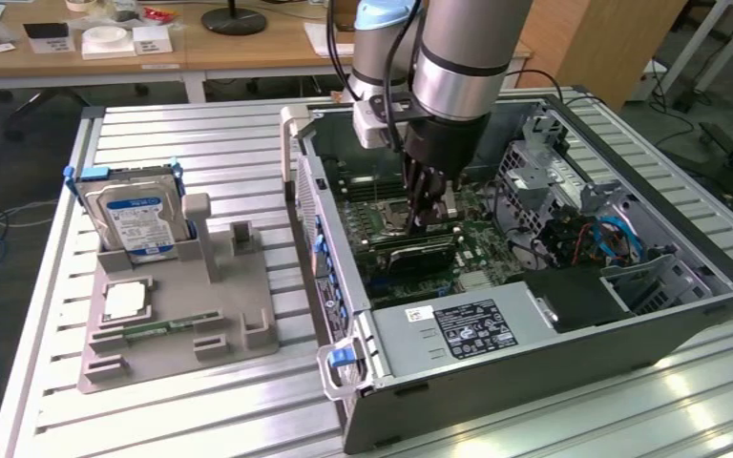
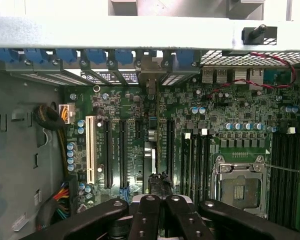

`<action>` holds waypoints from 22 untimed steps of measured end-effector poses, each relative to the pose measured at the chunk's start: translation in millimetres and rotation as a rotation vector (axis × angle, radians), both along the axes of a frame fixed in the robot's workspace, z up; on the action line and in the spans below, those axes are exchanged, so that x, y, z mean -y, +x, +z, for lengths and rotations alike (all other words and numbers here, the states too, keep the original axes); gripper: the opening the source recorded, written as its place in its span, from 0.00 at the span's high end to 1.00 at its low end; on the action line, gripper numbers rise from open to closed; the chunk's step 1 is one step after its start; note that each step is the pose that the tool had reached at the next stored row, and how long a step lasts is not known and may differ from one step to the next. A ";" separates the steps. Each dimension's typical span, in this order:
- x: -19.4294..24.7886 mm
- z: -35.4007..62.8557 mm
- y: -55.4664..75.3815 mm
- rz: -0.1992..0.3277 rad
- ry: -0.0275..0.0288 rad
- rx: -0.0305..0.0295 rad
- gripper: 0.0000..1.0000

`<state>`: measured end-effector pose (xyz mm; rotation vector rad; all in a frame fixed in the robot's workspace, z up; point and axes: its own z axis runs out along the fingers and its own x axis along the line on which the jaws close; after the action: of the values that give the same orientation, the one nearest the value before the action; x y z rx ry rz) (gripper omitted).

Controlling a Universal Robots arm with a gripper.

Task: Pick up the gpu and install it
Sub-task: 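Press down on the gpu until it lock into place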

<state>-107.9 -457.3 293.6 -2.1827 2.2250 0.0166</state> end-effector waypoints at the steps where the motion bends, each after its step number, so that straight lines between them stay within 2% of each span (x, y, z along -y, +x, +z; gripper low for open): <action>1: 0.0 0.0 0.1 0.000 0.0000 0.0000 0.89; 10: 0.0 -0.4 0.8 0.000 0.0001 0.0000 0.89; 22: 0.0 -9.1 0.8 0.000 0.0002 0.0000 0.89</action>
<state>-107.1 -457.2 284.5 -2.1826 2.2249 0.0167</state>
